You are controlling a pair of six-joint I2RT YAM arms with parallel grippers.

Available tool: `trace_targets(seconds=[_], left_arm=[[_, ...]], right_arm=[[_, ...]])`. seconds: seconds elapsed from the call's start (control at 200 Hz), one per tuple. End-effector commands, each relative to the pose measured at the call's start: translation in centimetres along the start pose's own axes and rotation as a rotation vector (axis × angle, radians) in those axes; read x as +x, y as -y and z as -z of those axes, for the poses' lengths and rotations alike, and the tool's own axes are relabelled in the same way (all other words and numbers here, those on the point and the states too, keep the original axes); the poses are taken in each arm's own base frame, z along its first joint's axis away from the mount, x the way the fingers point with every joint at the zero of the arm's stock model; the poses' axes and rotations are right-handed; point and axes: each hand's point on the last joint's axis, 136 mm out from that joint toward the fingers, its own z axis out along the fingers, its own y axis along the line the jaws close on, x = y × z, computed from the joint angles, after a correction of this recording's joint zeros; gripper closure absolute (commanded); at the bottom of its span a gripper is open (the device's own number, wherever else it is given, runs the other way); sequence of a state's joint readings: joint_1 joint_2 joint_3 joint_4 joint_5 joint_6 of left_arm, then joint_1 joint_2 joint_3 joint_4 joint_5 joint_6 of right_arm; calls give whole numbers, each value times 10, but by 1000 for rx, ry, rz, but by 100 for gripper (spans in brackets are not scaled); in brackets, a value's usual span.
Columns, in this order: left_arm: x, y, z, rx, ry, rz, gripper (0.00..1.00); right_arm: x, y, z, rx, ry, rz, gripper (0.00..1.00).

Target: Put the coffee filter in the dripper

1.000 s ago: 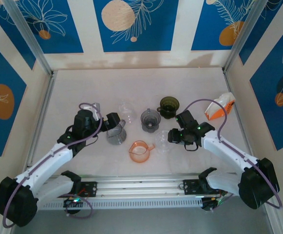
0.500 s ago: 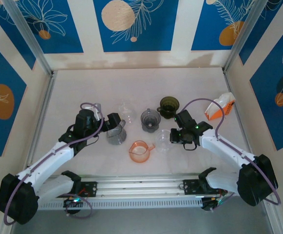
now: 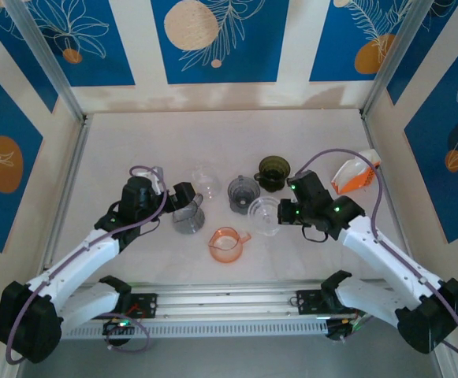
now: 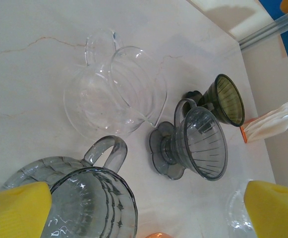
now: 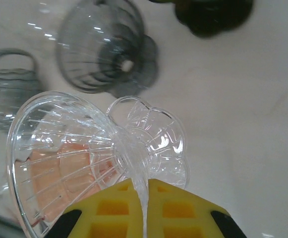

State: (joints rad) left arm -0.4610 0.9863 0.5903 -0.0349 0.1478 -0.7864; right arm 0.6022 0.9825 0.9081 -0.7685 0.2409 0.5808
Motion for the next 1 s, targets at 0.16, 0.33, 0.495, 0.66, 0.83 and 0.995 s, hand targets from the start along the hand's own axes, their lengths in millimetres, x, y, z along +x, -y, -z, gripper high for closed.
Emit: trace_targets(seconds=[0.16, 0.33, 0.495, 0.66, 0.83, 0.995], left_arm=[[-13, 9, 14, 13, 71, -6, 0], [-15, 7, 19, -1, 89, -13, 0], [-16, 6, 22, -8, 97, -17, 0], [-14, 3, 22, -15, 98, -17, 0], [-15, 3, 22, -17, 100, -16, 0], [-14, 2, 21, -19, 97, -16, 0]], right_arm=[[6, -82, 15, -229, -89, 124, 100], [17, -115, 3, -272, -150, 187, 100], [22, -126, -5, -275, -179, 204, 100], [28, -127, -11, -272, -210, 195, 100], [33, -125, -20, -255, -236, 188, 100], [35, -119, -25, -223, -249, 179, 100]])
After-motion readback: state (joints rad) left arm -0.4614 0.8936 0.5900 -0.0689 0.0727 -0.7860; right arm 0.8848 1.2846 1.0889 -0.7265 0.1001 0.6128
